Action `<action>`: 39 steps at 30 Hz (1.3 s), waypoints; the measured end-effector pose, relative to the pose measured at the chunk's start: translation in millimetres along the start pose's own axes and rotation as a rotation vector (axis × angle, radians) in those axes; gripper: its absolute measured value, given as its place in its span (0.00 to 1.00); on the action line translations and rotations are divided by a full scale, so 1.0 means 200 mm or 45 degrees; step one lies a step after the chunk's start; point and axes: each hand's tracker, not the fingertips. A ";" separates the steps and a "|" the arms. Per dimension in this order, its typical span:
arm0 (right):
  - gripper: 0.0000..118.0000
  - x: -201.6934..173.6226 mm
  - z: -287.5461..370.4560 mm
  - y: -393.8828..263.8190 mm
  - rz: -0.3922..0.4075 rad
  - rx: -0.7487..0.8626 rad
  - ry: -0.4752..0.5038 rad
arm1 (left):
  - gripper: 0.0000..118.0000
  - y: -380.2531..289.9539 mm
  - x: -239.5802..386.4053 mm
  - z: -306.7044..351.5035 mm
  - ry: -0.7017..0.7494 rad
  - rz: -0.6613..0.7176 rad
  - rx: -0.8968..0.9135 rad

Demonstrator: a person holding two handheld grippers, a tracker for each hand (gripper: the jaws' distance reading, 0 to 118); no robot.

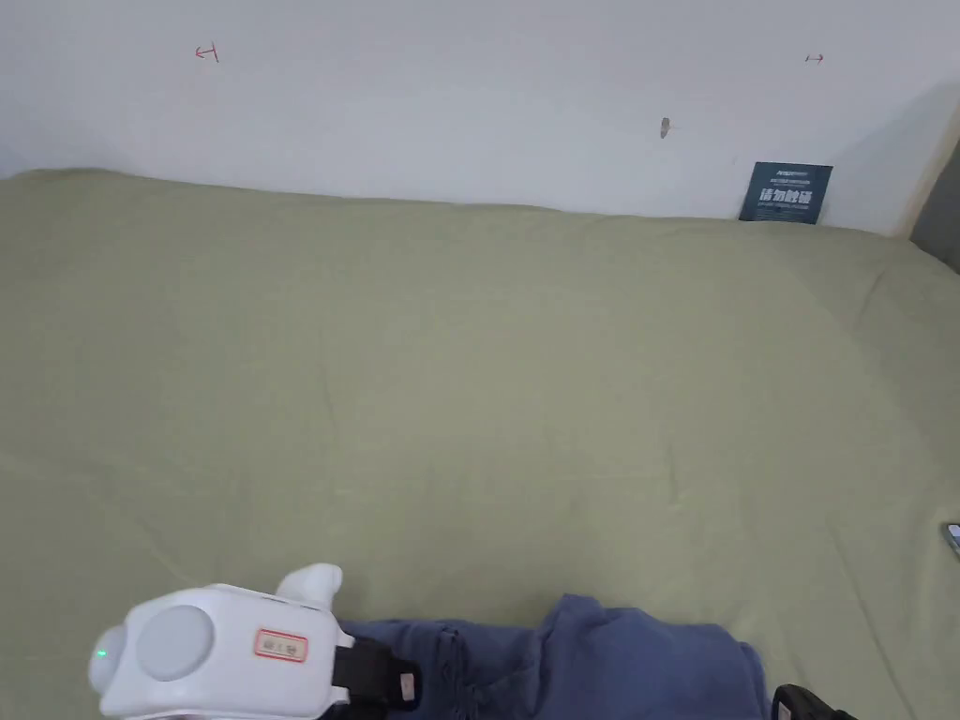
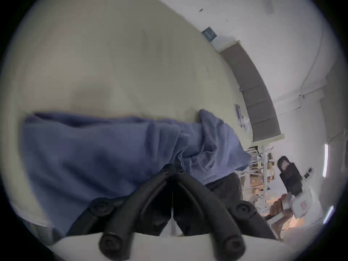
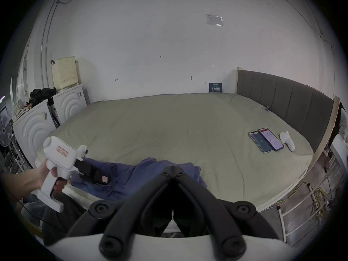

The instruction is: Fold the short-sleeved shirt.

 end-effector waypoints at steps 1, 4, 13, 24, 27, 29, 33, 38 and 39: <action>0.00 -0.01 0.00 0.00 0.005 0.004 0.003 | 0.01 0.00 -0.01 0.12 -0.020 0.001 0.050; 0.00 -0.05 -0.03 0.02 0.013 0.010 0.033 | 0.01 0.00 -0.10 0.41 0.037 0.048 0.155; 0.00 -0.14 -0.03 0.03 0.049 0.010 0.079 | 0.77 -0.01 -0.42 0.41 0.105 0.143 0.038; 0.00 -0.11 -0.04 0.02 0.069 -0.028 0.041 | 0.98 0.06 -0.46 0.21 -0.011 0.146 -0.049; 0.00 -0.11 -0.04 0.01 0.061 -0.026 0.043 | 0.68 0.04 -0.34 0.17 0.127 0.041 -0.093; 0.00 -0.11 -0.03 0.00 0.052 -0.026 0.045 | 0.35 0.04 -0.28 0.18 0.239 -0.005 -0.103; 0.00 -0.09 -0.01 -0.01 0.035 -0.023 0.056 | 0.07 0.06 -0.40 0.26 0.143 0.136 -0.077; 0.00 -0.05 0.03 0.01 0.017 -0.004 0.047 | 0.07 0.03 -0.39 0.40 0.151 0.171 0.043; 0.00 -0.04 0.03 0.01 0.013 0.004 0.044 | 0.07 0.01 -0.38 0.44 0.143 0.199 0.066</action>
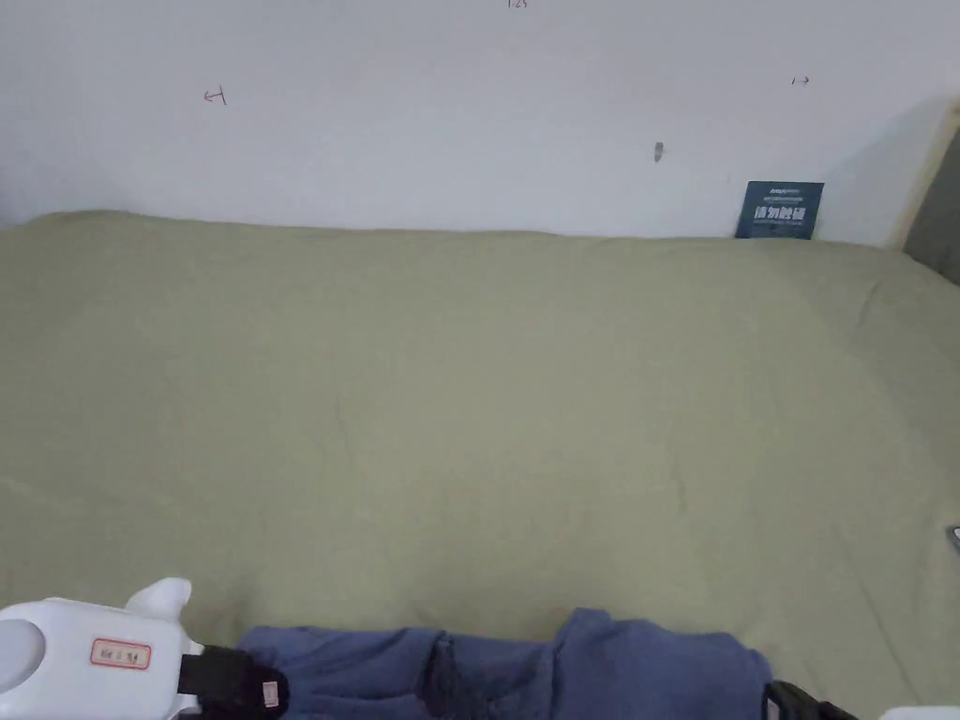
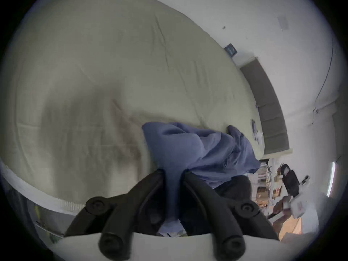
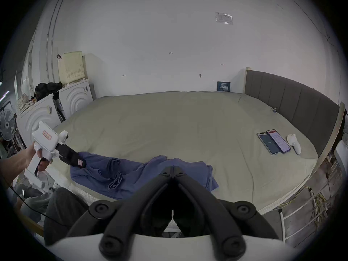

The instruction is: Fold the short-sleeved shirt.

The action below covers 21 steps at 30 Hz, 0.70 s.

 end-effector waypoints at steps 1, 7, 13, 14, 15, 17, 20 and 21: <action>0.00 0.01 0.00 0.01 -0.004 0.006 -0.003 | 0.07 -0.02 0.02 0.04 0.026 -0.001 0.019; 0.00 0.05 0.01 0.04 -0.023 0.037 -0.005 | 0.07 -0.03 -0.09 0.43 0.202 0.076 0.135; 0.00 0.07 -0.01 0.04 -0.039 0.047 0.009 | 0.07 0.00 0.12 0.67 0.321 -0.001 0.206; 0.00 0.07 -0.01 0.04 -0.044 0.048 0.010 | 0.07 0.01 0.21 0.66 0.325 -0.045 0.187; 0.00 0.07 -0.01 0.04 -0.052 0.049 0.010 | 0.07 0.02 0.30 0.63 0.336 -0.105 0.179; 0.00 0.08 0.01 0.04 -0.069 0.058 0.019 | 0.07 0.02 0.47 0.55 0.357 -0.168 0.133; 0.00 0.10 0.04 0.03 -0.080 0.065 0.016 | 0.07 0.01 0.70 0.40 0.366 -0.277 0.067; 0.00 0.11 0.05 0.02 -0.086 0.066 0.014 | 0.07 -0.01 0.77 0.33 0.373 -0.306 0.046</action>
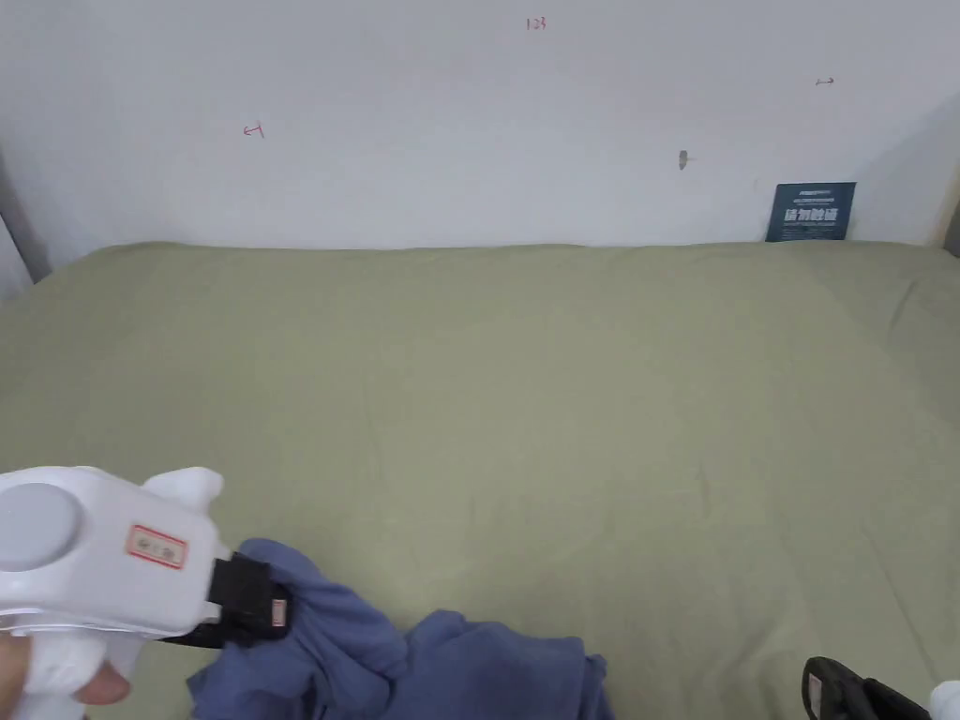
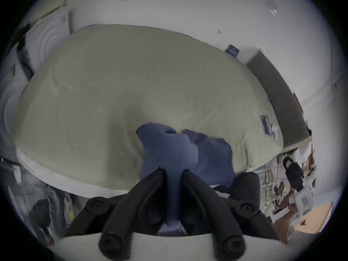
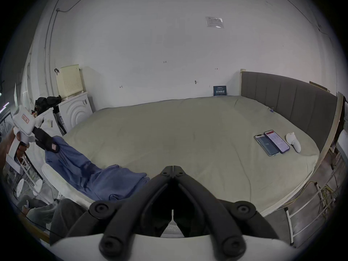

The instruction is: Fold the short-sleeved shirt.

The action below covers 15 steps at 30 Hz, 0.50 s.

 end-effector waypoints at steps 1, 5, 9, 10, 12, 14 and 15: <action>0.00 0.01 0.01 0.00 -0.007 0.000 -0.004 | 0.07 0.00 0.09 -0.04 -0.003 -0.037 -0.005; 0.00 0.04 0.02 -0.01 -0.027 -0.003 -0.020 | 0.07 -0.01 0.40 -0.26 0.035 -0.187 -0.052; 0.00 0.07 0.03 -0.02 -0.042 -0.010 -0.038 | 0.33 -0.08 0.65 -0.54 0.032 -0.319 -0.082; 0.00 0.07 0.03 -0.02 -0.047 -0.009 -0.040 | 0.67 -0.08 0.69 -0.60 -0.045 -0.320 -0.055; 0.00 0.07 0.03 -0.02 -0.055 -0.019 -0.049 | 0.99 -0.09 0.73 -0.71 -0.167 -0.267 -0.061; 0.00 0.08 0.05 -0.02 -0.053 -0.021 -0.054 | 0.97 -0.07 0.70 -0.67 -0.206 -0.209 0.005; 0.00 0.08 0.06 -0.02 -0.050 -0.020 -0.056 | 0.97 -0.07 0.70 -0.64 -0.225 -0.182 0.014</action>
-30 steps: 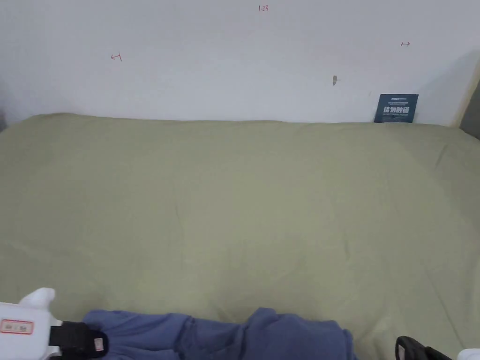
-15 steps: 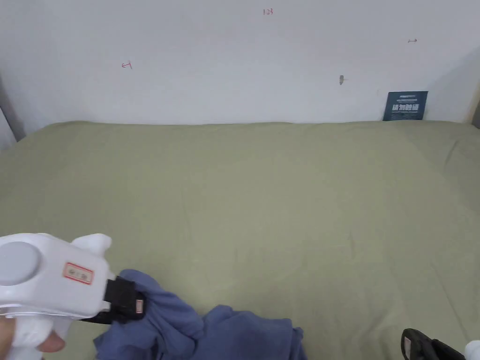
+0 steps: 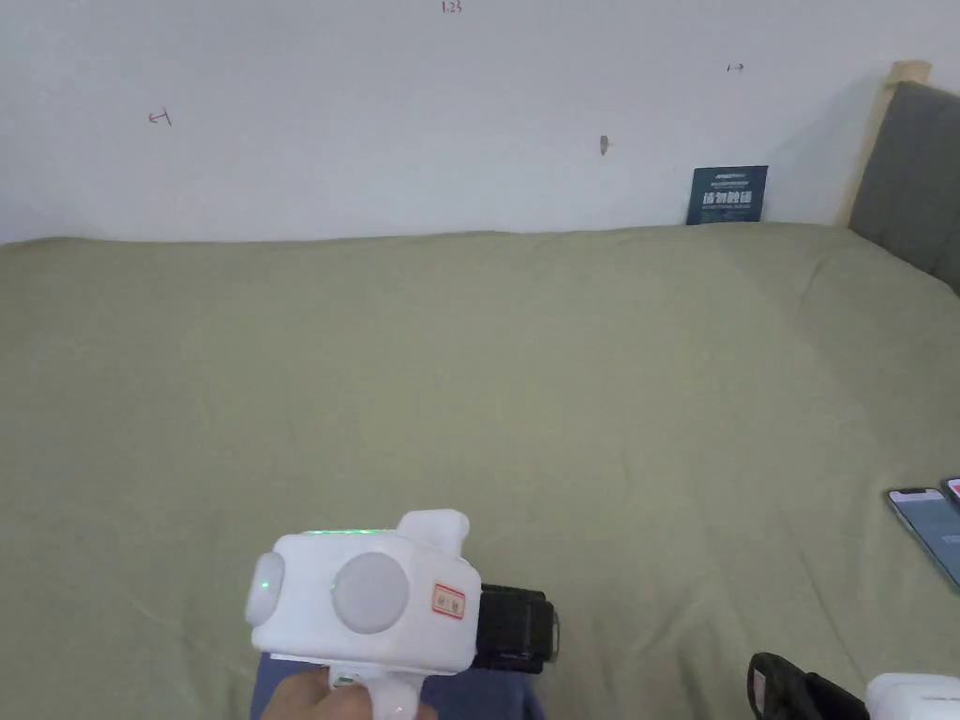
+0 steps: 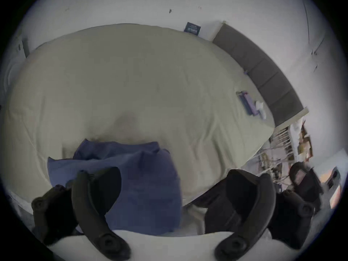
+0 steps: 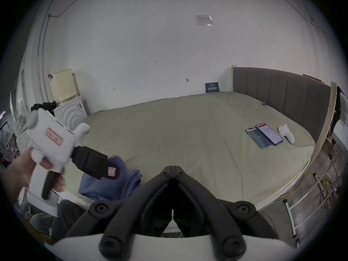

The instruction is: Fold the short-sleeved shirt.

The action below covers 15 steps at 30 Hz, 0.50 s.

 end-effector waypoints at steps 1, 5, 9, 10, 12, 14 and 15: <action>0.00 0.00 0.00 0.00 0.004 -0.001 0.000 | 0.95 0.00 -0.04 0.06 -0.030 0.031 0.010; 0.00 0.00 -0.03 -0.01 -0.001 -0.028 0.008 | 0.00 -0.04 -0.22 0.25 -0.152 0.122 0.138; 0.00 -0.02 -0.07 -0.03 -0.009 -0.057 0.026 | 0.00 -0.08 -0.39 0.20 -0.262 0.225 0.054; 0.00 -0.03 -0.08 -0.04 -0.014 -0.067 0.030 | 0.00 -0.10 -0.42 0.17 -0.328 0.276 0.046; 0.00 -0.04 -0.08 -0.05 -0.030 -0.088 0.037 | 0.00 -0.14 -0.43 0.04 -0.466 0.328 -0.026; 0.00 -0.05 -0.09 -0.06 -0.036 -0.113 0.036 | 0.00 -0.19 -0.44 -0.08 -0.542 0.339 -0.083; 0.00 -0.05 -0.10 -0.07 -0.032 -0.130 0.035 | 0.00 -0.21 -0.44 -0.14 -0.552 0.300 -0.110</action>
